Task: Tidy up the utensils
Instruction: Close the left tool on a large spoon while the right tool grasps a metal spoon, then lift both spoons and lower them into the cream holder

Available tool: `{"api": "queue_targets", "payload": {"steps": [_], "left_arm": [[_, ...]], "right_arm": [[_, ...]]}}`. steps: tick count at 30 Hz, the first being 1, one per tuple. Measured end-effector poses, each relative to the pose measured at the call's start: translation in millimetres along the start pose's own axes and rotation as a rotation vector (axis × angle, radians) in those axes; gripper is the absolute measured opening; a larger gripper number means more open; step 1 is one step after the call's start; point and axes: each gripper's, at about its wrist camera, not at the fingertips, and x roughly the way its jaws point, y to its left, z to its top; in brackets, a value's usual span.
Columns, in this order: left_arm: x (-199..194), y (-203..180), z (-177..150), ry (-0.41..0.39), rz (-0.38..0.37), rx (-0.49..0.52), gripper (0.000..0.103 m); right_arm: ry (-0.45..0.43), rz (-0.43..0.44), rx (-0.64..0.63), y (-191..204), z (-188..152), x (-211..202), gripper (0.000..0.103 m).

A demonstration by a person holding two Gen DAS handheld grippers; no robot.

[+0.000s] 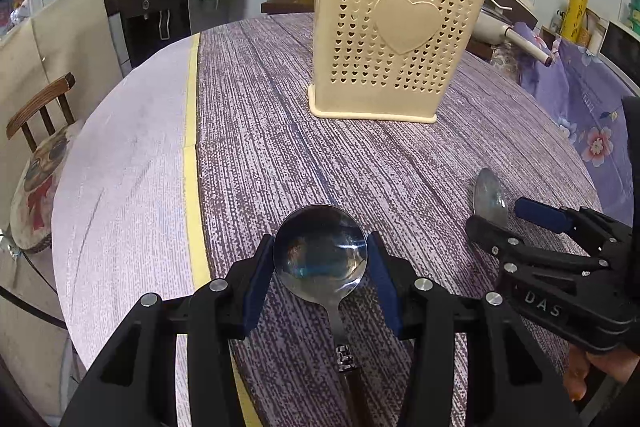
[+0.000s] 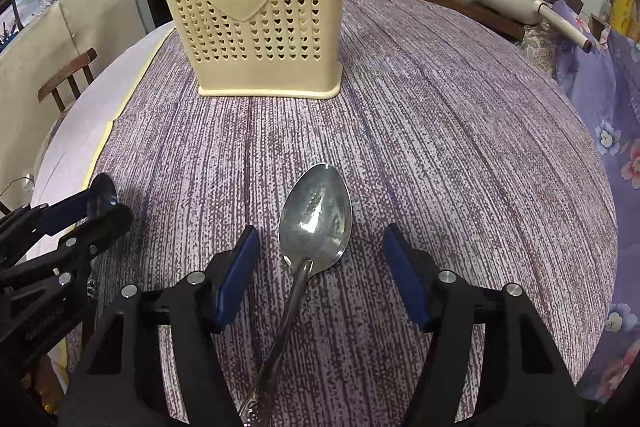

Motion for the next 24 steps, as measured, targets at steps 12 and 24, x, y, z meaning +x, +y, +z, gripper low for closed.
{"api": "queue_targets", "payload": {"steps": [12,24], "left_arm": [[5,1,-2,0.012,0.001,0.003,0.047],[-6,3,6,-0.032,-0.021,-0.010,0.047]], "right_arm": [[-0.012,-0.031,-0.024,10,7,4,0.039],[-0.099,0.097,0.066,-12,13,-16,0.038]]}}
